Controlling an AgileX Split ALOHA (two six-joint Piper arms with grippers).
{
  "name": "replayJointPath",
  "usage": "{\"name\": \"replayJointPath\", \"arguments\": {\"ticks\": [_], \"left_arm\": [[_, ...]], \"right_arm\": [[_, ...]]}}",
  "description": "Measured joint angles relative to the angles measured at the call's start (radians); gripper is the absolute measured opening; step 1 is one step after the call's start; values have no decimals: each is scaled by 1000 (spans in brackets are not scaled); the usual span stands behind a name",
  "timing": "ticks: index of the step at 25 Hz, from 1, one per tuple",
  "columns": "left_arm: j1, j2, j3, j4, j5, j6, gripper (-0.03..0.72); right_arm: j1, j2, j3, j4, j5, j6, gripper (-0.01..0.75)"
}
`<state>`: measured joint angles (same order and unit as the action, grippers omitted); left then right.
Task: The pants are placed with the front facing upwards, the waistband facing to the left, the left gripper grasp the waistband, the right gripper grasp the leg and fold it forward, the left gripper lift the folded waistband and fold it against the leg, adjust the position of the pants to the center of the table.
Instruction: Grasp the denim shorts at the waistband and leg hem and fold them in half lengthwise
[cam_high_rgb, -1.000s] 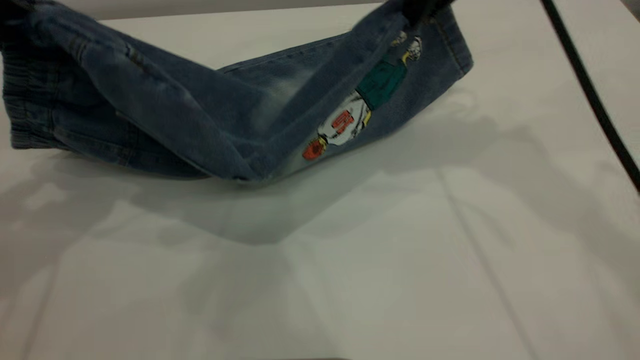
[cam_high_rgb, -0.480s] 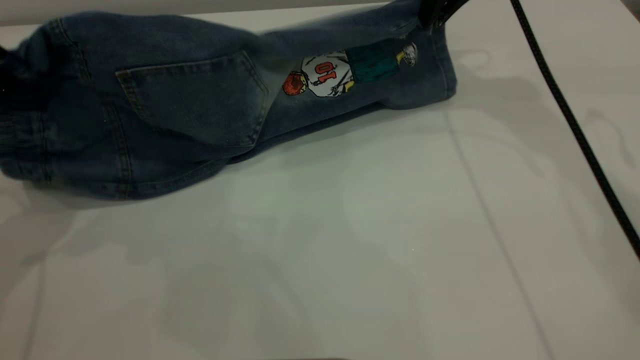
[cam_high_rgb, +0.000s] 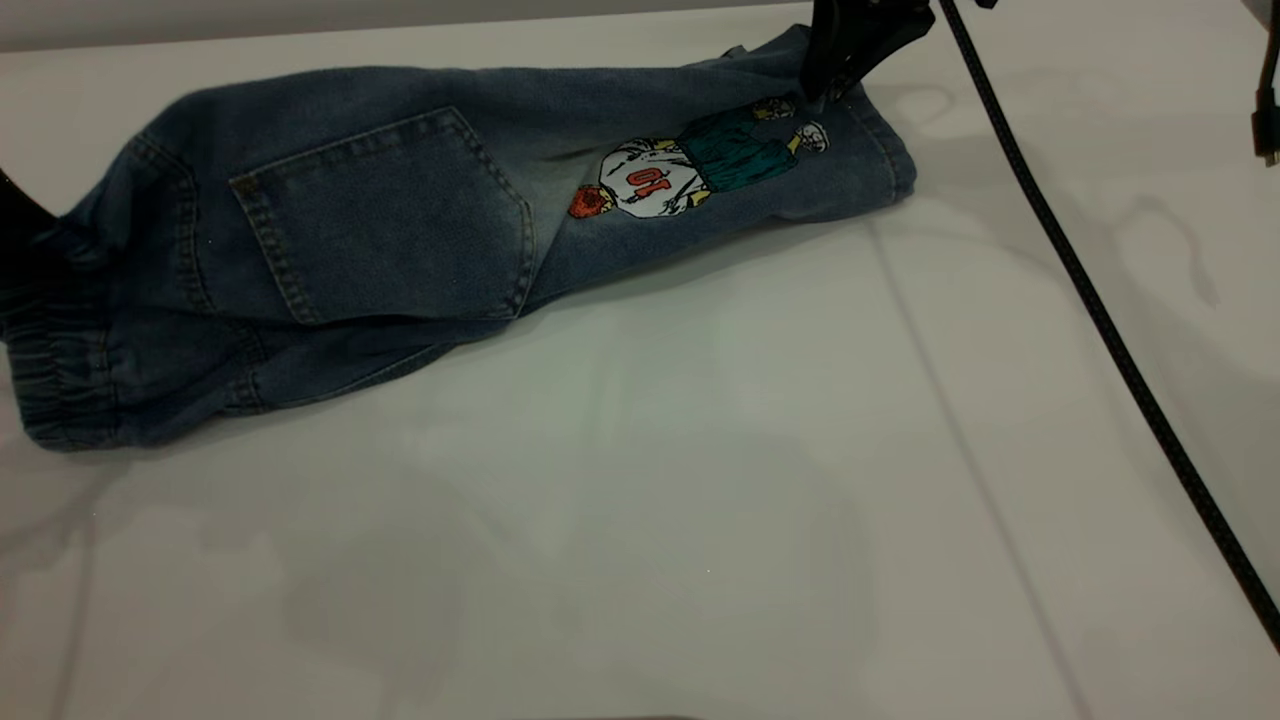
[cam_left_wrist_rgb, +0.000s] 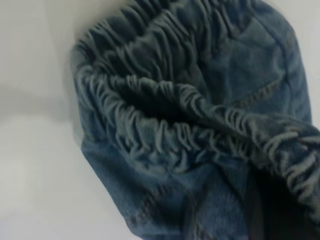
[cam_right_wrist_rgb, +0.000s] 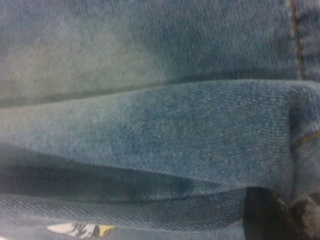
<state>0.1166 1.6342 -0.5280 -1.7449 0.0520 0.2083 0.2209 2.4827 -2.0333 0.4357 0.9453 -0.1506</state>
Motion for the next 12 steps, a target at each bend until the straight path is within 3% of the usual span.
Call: {"name": "replayJointPath", "arguments": {"ticks": [12], "left_arm": [[0, 12, -1, 1, -100, 47, 86]], "right_arm": [[4, 40, -15, 87, -90, 0, 74]]}}
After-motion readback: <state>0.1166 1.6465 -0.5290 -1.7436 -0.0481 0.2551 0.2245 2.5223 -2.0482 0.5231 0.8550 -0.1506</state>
